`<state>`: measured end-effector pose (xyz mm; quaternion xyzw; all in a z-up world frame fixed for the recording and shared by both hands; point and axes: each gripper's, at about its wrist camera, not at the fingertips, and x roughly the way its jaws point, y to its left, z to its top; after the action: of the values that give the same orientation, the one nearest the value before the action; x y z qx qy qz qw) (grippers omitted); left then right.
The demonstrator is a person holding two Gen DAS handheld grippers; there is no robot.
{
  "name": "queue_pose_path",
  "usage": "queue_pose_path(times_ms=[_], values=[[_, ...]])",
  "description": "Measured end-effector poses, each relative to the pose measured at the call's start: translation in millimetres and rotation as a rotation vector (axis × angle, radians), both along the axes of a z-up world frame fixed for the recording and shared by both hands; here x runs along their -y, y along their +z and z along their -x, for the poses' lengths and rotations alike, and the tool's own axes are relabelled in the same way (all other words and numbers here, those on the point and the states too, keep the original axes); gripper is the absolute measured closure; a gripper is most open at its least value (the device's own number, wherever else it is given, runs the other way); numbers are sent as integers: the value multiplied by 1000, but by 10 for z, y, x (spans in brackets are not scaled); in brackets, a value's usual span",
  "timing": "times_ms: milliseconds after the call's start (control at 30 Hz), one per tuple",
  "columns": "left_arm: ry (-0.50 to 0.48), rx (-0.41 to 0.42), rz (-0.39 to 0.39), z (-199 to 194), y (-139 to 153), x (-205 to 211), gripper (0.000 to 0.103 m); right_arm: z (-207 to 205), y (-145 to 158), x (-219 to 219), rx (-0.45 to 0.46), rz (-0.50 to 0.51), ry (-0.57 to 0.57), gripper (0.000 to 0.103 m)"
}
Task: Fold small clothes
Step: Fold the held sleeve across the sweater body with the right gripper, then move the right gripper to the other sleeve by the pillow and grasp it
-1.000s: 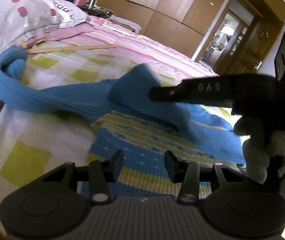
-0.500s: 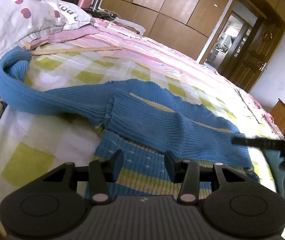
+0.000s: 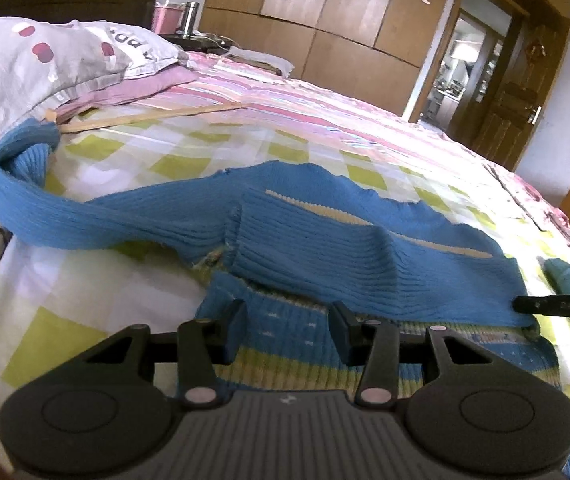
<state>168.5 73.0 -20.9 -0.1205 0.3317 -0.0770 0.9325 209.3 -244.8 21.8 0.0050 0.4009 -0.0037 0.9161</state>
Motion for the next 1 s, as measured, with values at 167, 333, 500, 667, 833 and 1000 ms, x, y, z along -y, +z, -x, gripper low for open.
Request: queue_pose_path(times_ms=[167, 333, 500, 667, 833, 1000], values=[[48, 33, -18, -38, 76, 10, 53, 11, 81, -13, 12, -42, -2, 85], [86, 9, -90, -156, -13, 3, 53, 68, 139, -255, 42, -50, 64, 85], [147, -14, -76, -186, -36, -216, 53, 106, 123, -707, 32, -67, 208, 84], [166, -6, -47, -152, 1, -347, 53, 133, 132, -1357, 71, -20, 426, 76], [194, 18, -7, -81, 90, -507, 53, 127, 17, -1872, 86, 55, 601, 65], [221, 19, 25, -68, 115, -641, 53, 6, -99, -2176, 115, 120, 642, 65]])
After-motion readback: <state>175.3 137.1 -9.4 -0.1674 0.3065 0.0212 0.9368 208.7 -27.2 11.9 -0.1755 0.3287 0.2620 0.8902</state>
